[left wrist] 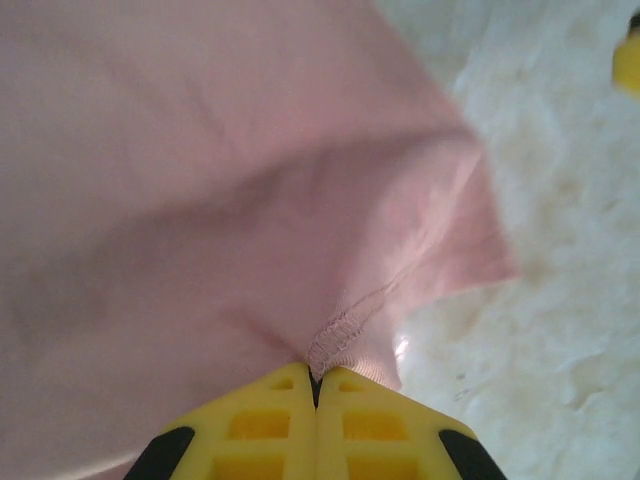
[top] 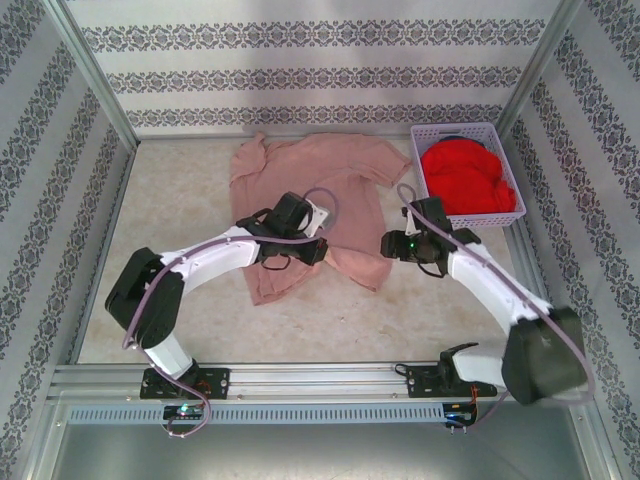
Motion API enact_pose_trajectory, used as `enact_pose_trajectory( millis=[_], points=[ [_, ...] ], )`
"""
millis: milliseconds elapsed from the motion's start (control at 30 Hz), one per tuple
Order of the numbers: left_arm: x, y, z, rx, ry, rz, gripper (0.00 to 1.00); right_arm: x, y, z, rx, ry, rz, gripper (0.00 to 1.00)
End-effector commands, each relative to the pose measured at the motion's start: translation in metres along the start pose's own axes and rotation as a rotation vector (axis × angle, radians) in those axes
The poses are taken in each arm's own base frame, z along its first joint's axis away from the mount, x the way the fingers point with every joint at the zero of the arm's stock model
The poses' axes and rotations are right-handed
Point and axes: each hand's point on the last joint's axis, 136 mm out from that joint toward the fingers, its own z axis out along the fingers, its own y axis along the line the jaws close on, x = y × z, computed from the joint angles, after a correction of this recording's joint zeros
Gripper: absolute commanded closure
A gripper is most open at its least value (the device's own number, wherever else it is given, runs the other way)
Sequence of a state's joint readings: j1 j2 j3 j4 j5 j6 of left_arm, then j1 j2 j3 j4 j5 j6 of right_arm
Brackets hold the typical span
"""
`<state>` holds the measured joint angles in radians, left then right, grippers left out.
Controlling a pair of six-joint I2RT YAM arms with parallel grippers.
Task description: Fold the inside-out t-shirt
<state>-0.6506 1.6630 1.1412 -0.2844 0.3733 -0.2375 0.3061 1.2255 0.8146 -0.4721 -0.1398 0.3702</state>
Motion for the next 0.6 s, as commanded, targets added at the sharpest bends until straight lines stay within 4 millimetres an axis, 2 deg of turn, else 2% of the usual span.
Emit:
enact_pose_trajectory(
  millis=[0, 67, 133, 300, 567],
  points=[
    [-0.001, -0.004, -0.004, 0.013, 0.039, -0.057, 1.0, 0.003, 0.039, -0.008, -0.104, -0.081, -0.166, 0.38],
    [0.003, -0.003, -0.002, 0.01, 0.074, -0.051, 1.0, 0.01, 0.053, -0.007, -0.137, -0.069, -0.214, 0.37],
    [0.008, 0.0, 0.001, 0.008, 0.113, -0.04, 1.0, 0.016, 0.059, -0.003, -0.154, -0.051, -0.228, 0.37],
    [0.024, 0.012, 0.01, 0.002, 0.194, -0.064, 0.96, 0.021, 0.055, 0.006, -0.131, -0.029, -0.203, 0.37],
    [0.027, 0.021, 0.016, 0.034, 0.206, -0.1, 0.93, 0.02, 0.053, 0.007, -0.114, -0.017, -0.2, 0.38]
  ],
)
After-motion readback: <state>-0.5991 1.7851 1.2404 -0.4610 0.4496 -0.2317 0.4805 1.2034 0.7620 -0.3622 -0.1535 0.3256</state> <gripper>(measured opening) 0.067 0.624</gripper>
